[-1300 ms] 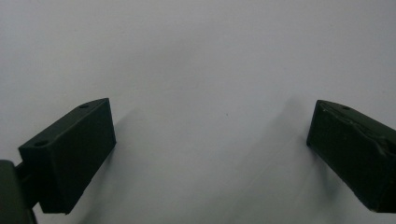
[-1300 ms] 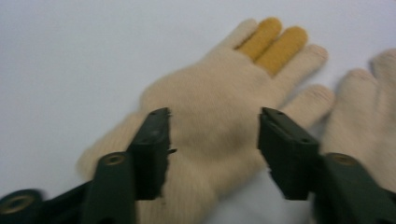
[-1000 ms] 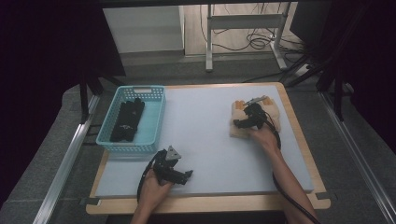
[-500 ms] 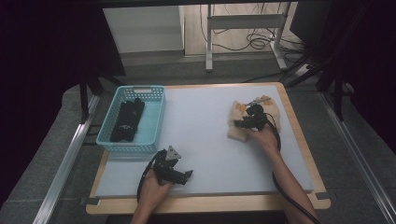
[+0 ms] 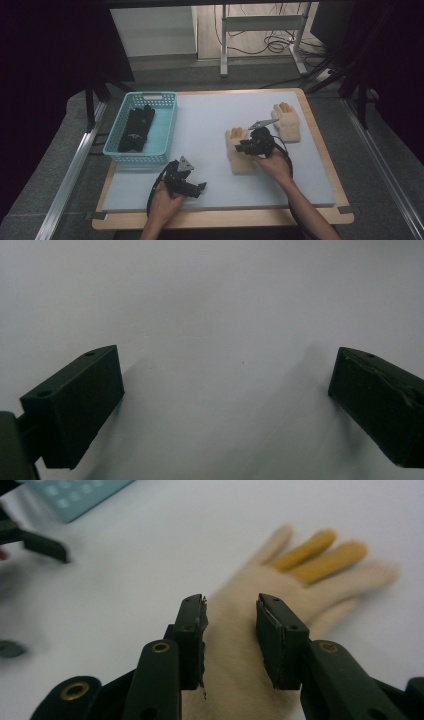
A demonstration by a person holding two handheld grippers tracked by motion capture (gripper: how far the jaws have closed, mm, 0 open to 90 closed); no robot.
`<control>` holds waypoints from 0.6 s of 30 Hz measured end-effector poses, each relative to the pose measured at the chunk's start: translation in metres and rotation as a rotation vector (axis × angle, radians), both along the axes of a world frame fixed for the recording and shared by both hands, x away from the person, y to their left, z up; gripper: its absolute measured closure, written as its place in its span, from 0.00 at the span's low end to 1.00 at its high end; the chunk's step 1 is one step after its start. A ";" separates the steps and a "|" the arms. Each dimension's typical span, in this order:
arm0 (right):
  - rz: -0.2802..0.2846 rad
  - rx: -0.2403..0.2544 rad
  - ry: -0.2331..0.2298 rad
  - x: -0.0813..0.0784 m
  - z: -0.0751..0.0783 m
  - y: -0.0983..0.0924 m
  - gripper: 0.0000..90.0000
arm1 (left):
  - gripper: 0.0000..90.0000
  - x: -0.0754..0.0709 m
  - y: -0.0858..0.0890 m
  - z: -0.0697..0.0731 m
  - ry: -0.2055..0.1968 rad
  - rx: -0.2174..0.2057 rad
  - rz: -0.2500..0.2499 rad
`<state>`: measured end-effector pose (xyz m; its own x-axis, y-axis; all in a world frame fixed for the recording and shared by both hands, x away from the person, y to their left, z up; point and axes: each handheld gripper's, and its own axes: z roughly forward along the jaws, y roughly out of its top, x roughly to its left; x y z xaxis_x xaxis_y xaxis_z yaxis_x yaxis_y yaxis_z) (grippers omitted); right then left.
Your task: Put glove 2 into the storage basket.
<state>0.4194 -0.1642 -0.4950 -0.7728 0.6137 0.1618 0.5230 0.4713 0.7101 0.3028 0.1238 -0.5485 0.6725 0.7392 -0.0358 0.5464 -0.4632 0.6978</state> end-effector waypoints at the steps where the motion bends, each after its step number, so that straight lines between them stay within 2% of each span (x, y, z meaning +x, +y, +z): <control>1: 0.001 -0.003 -0.004 -0.008 -0.002 0.004 0.67 | 0.02 0.000 0.000 0.000 0.002 -0.002 0.002; 3: 0.010 0.000 -0.001 -0.018 -0.006 0.008 0.61 | 0.02 0.000 0.000 0.000 0.002 -0.002 0.002; 5: 0.015 -0.016 0.000 -0.022 -0.008 0.009 0.51 | 0.02 0.000 0.000 0.000 0.000 0.000 0.000; 7: 0.003 -0.034 -0.018 -0.024 -0.005 0.006 0.47 | 0.02 0.000 0.000 0.000 0.000 0.000 0.000; 9: -0.029 -0.023 -0.034 -0.020 0.002 -0.003 0.46 | 0.02 0.000 0.000 0.000 0.000 0.001 0.000; 11: -0.052 -0.014 -0.045 -0.014 0.007 -0.012 0.47 | 0.02 0.000 0.000 0.000 0.000 0.001 -0.001; 15: -0.101 -0.038 -0.055 -0.004 0.009 -0.028 0.67 | 0.02 0.000 0.000 0.000 0.000 0.000 0.000; 18: -0.118 -0.056 -0.053 0.002 0.005 -0.036 0.75 | 0.02 0.000 0.000 0.000 0.001 0.000 -0.001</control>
<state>0.4213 -0.2001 -0.4904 -0.7010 0.7080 0.0855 0.5395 0.4480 0.7129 0.3030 0.1238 -0.5485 0.6731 0.7386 -0.0360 0.5464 -0.4639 0.6974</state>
